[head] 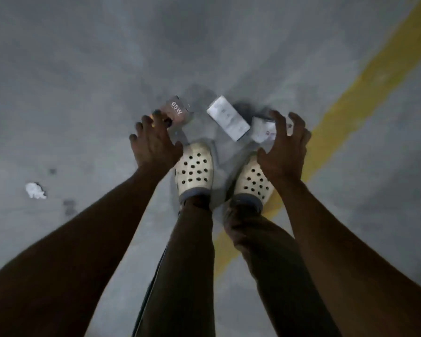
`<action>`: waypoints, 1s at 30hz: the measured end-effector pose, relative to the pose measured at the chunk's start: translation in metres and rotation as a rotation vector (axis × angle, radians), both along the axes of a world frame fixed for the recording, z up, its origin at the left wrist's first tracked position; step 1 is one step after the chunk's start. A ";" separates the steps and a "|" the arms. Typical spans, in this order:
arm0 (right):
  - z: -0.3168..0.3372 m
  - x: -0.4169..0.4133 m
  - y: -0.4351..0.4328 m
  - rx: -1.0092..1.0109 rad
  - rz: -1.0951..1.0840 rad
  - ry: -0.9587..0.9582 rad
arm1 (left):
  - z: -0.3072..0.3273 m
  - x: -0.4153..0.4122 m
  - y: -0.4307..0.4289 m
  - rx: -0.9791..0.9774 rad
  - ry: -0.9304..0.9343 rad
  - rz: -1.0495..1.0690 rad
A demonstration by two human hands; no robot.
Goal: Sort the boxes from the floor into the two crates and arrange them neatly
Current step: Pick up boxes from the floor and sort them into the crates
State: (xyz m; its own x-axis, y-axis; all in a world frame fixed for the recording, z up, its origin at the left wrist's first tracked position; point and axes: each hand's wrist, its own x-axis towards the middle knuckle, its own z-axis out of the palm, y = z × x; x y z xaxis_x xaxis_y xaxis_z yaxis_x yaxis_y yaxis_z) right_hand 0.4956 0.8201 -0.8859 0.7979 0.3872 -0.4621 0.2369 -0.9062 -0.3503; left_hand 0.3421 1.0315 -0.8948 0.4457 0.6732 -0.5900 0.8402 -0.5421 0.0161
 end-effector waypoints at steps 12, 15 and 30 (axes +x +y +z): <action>0.039 0.004 -0.019 0.211 -0.342 0.015 | 0.025 0.008 0.017 -0.012 -0.283 0.067; 0.144 -0.009 -0.016 0.342 -0.477 0.036 | 0.131 0.008 0.003 -0.110 -0.489 0.194; 0.658 -0.067 -0.073 0.773 -1.236 0.007 | 0.609 0.116 -0.085 -0.621 -0.765 0.185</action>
